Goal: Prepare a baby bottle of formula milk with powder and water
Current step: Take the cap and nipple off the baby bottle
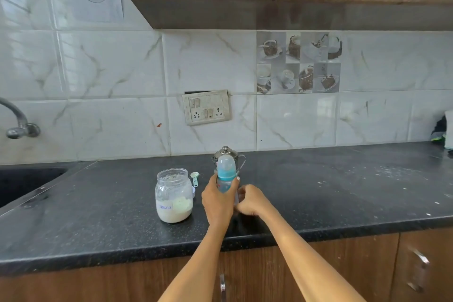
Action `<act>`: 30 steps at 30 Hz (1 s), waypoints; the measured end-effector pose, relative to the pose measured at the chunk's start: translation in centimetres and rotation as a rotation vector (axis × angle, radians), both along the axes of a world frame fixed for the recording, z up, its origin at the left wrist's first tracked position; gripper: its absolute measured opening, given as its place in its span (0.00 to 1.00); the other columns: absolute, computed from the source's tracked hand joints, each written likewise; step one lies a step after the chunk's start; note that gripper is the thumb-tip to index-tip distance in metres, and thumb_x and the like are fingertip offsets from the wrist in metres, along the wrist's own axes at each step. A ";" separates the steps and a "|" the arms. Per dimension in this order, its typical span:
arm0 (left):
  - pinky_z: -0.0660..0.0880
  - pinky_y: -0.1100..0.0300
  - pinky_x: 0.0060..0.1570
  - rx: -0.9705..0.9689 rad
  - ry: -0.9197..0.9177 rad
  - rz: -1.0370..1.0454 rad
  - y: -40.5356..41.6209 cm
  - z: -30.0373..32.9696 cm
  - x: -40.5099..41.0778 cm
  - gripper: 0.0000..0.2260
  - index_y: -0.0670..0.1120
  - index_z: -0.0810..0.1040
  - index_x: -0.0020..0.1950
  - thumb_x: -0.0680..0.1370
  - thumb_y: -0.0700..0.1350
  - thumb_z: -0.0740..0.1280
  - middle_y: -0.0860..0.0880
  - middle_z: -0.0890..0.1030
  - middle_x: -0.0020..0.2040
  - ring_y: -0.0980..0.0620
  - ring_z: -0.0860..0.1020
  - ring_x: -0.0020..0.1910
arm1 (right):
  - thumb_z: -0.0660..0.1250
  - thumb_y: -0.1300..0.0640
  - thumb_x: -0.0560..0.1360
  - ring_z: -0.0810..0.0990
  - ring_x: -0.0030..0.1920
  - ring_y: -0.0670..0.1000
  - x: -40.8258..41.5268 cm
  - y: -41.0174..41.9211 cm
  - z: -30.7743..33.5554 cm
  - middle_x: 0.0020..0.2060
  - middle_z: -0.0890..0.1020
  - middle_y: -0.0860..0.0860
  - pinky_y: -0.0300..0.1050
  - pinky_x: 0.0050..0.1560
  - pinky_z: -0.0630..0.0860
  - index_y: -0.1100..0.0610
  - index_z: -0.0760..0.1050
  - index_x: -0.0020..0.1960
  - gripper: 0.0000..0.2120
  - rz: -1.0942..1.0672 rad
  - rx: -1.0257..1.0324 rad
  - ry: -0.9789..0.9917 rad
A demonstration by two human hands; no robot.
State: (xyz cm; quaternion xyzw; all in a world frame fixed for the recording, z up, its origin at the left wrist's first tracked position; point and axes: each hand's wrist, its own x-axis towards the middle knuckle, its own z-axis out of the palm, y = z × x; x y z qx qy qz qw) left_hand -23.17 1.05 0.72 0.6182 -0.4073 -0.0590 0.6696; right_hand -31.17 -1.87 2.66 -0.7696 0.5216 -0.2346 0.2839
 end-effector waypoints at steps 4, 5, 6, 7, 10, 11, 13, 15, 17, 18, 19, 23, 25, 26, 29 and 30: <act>0.69 0.64 0.46 -0.038 0.021 -0.025 -0.1 -0.2 0.1 0.17 0.47 0.77 0.56 0.70 0.50 0.74 0.57 0.76 0.45 0.57 0.75 0.45 | 0.62 0.64 0.74 0.77 0.57 0.58 -0.1 -0.4 4.7 0.59 0.77 0.59 0.45 0.50 0.73 0.64 0.71 0.61 0.15 -0.111 -0.135 -0.079; 0.69 0.63 0.45 -0.040 0.023 -0.027 -0.2 -0.3 0.1 0.15 0.48 0.76 0.53 0.70 0.50 0.74 0.57 0.77 0.44 0.57 0.76 0.45 | 0.60 0.64 0.75 0.77 0.57 0.58 0.1 -0.7 5.8 0.58 0.78 0.59 0.43 0.47 0.71 0.65 0.71 0.60 0.14 -0.117 -0.197 -0.135; 0.70 0.63 0.44 -0.041 0.021 -0.024 -0.3 -0.3 0.1 0.13 0.50 0.76 0.51 0.70 0.51 0.74 0.57 0.77 0.43 0.56 0.77 0.44 | 0.58 0.64 0.76 0.77 0.56 0.59 0.5 -0.7 7.0 0.56 0.78 0.59 0.42 0.46 0.69 0.65 0.72 0.59 0.13 -0.110 -0.253 -0.181; 0.70 0.64 0.44 -0.041 0.018 -0.018 -0.4 -0.4 0.1 0.12 0.52 0.74 0.49 0.70 0.51 0.73 0.57 0.77 0.42 0.57 0.77 0.43 | 0.56 0.63 0.76 0.77 0.54 0.60 1.0 -0.8 7.9 0.53 0.79 0.59 0.42 0.45 0.69 0.64 0.73 0.56 0.12 -0.100 -0.296 -0.205; 0.70 0.64 0.44 -0.038 0.024 -0.013 -0.7 -0.6 0.1 0.11 0.53 0.73 0.47 0.70 0.51 0.73 0.57 0.77 0.41 0.58 0.77 0.42 | 0.57 0.53 0.77 0.74 0.38 0.58 2.5 -1.1 9.8 0.31 0.74 0.54 0.44 0.33 0.67 0.60 0.68 0.34 0.15 -0.046 -0.331 -0.167; 0.70 0.63 0.44 -0.037 0.024 -0.014 -0.9 -0.6 0.2 0.11 0.52 0.74 0.48 0.70 0.51 0.73 0.57 0.78 0.41 0.58 0.77 0.43 | 0.59 0.47 0.77 0.72 0.33 0.56 2.9 -1.1 10.3 0.27 0.71 0.51 0.43 0.30 0.65 0.58 0.65 0.31 0.20 -0.032 -0.327 -0.075; 0.71 0.63 0.45 -0.030 0.021 -0.023 -1.0 -0.6 0.3 0.12 0.51 0.75 0.50 0.70 0.51 0.73 0.56 0.78 0.43 0.57 0.77 0.44 | 0.65 0.37 0.71 0.72 0.30 0.52 3.4 -1.2 10.9 0.27 0.73 0.50 0.42 0.32 0.68 0.57 0.66 0.31 0.25 -0.019 -0.298 0.145; 0.69 0.65 0.45 -0.022 0.022 -0.038 -1.1 -0.6 0.4 0.14 0.49 0.75 0.53 0.71 0.51 0.72 0.57 0.77 0.44 0.58 0.76 0.44 | 0.71 0.38 0.66 0.76 0.33 0.52 3.7 -1.3 11.1 0.33 0.77 0.52 0.42 0.30 0.71 0.57 0.66 0.33 0.24 -0.023 -0.310 0.293; 0.69 0.65 0.46 -0.023 0.019 -0.052 -1.2 -0.5 0.5 0.15 0.49 0.75 0.55 0.71 0.51 0.72 0.57 0.76 0.44 0.58 0.76 0.45 | 0.75 0.42 0.65 0.76 0.32 0.52 3.9 -1.5 11.3 0.36 0.77 0.54 0.40 0.28 0.70 0.57 0.66 0.34 0.23 -0.007 -0.331 0.352; 0.69 0.65 0.46 -0.024 0.014 -0.054 -1.2 -0.6 0.5 0.16 0.49 0.75 0.56 0.71 0.52 0.72 0.57 0.77 0.45 0.58 0.76 0.46 | 0.75 0.44 0.65 0.75 0.30 0.52 4.0 -1.6 11.5 0.35 0.77 0.54 0.40 0.28 0.71 0.58 0.67 0.34 0.22 0.013 -0.326 0.370; 0.69 0.65 0.47 -0.022 0.013 -0.053 -1.1 -0.6 0.6 0.16 0.48 0.75 0.56 0.71 0.52 0.72 0.57 0.77 0.45 0.57 0.76 0.46 | 0.75 0.45 0.65 0.77 0.30 0.52 4.0 -1.6 11.8 0.35 0.78 0.55 0.41 0.30 0.74 0.59 0.70 0.36 0.21 0.041 -0.304 0.391; 0.69 0.66 0.49 -0.024 0.004 -0.048 -1.0 -0.4 0.7 0.17 0.47 0.75 0.57 0.72 0.51 0.72 0.57 0.76 0.47 0.59 0.75 0.46 | 0.76 0.52 0.66 0.84 0.48 0.53 3.2 -2.2 13.1 0.52 0.82 0.53 0.44 0.49 0.80 0.57 0.79 0.55 0.20 0.224 -0.199 0.434; 0.69 0.66 0.49 -0.025 0.010 -0.057 -0.8 -0.4 0.6 0.17 0.47 0.75 0.58 0.72 0.50 0.72 0.57 0.76 0.48 0.60 0.74 0.46 | 0.73 0.59 0.67 0.81 0.54 0.53 2.8 -2.5 13.5 0.56 0.81 0.51 0.42 0.51 0.78 0.53 0.80 0.56 0.17 0.321 -0.156 0.419; 0.69 0.66 0.50 -0.025 0.014 -0.060 -0.8 -0.4 0.7 0.17 0.47 0.75 0.58 0.72 0.50 0.72 0.56 0.77 0.49 0.60 0.74 0.47 | 0.71 0.62 0.68 0.79 0.56 0.52 2.6 -2.5 13.6 0.57 0.80 0.51 0.41 0.51 0.77 0.53 0.81 0.56 0.17 0.364 -0.123 0.390; 0.70 0.65 0.53 -0.009 0.011 -0.051 -0.9 -0.5 0.7 0.20 0.46 0.75 0.60 0.72 0.51 0.71 0.51 0.80 0.55 0.59 0.74 0.49 | 0.68 0.64 0.69 0.75 0.58 0.51 2.5 -2.5 13.5 0.58 0.77 0.49 0.42 0.56 0.75 0.52 0.80 0.56 0.17 0.432 -0.049 0.264; 0.70 0.64 0.54 -0.001 0.012 -0.045 -1.0 -0.5 0.7 0.21 0.46 0.74 0.61 0.72 0.52 0.71 0.50 0.79 0.57 0.60 0.73 0.50 | 0.69 0.61 0.70 0.74 0.59 0.51 2.5 -2.6 13.4 0.60 0.76 0.50 0.44 0.59 0.75 0.51 0.79 0.58 0.17 0.428 -0.067 0.251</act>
